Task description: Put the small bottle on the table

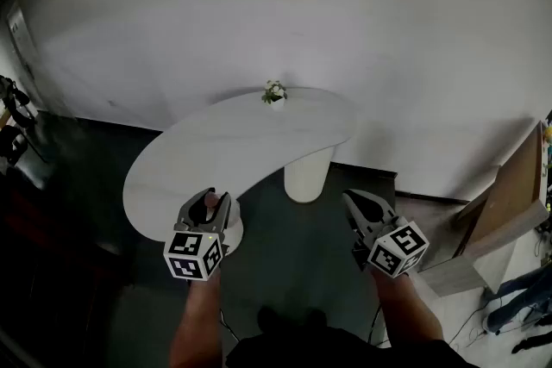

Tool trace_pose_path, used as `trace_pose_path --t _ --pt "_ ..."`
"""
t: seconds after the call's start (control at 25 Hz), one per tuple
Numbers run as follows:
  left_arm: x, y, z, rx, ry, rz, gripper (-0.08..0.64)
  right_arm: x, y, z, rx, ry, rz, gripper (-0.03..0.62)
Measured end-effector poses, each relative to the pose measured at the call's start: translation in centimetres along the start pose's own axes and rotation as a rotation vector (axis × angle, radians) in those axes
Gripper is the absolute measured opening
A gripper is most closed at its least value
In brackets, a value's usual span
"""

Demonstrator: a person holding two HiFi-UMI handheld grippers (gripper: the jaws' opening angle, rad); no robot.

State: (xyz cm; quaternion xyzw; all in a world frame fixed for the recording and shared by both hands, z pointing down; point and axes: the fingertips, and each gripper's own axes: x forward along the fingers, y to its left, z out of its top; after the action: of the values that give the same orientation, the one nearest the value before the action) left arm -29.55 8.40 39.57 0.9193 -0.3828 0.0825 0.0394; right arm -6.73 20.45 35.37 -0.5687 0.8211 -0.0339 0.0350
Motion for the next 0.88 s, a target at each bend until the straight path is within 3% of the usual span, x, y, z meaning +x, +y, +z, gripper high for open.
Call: trace_pose_path --t 0.48,0.68,0.88 --pt "-0.1 -3.9 -0.8 0.018 0.0 -0.014 0.138 -2.5 -1.5 -1.4 0.038 -0.001 0.004 0.011" --pt "-0.2 -4.5 -0.8 0.023 0.012 -0.018 0.138 -2.4 -0.4 -1.9 0.036 0.021 0.083 0.011" --pt "-0.3 -5.6 -1.1 0.017 0.021 -0.011 0.138 -3.4 -0.8 -2.1 0.052 0.033 0.093 0.012"
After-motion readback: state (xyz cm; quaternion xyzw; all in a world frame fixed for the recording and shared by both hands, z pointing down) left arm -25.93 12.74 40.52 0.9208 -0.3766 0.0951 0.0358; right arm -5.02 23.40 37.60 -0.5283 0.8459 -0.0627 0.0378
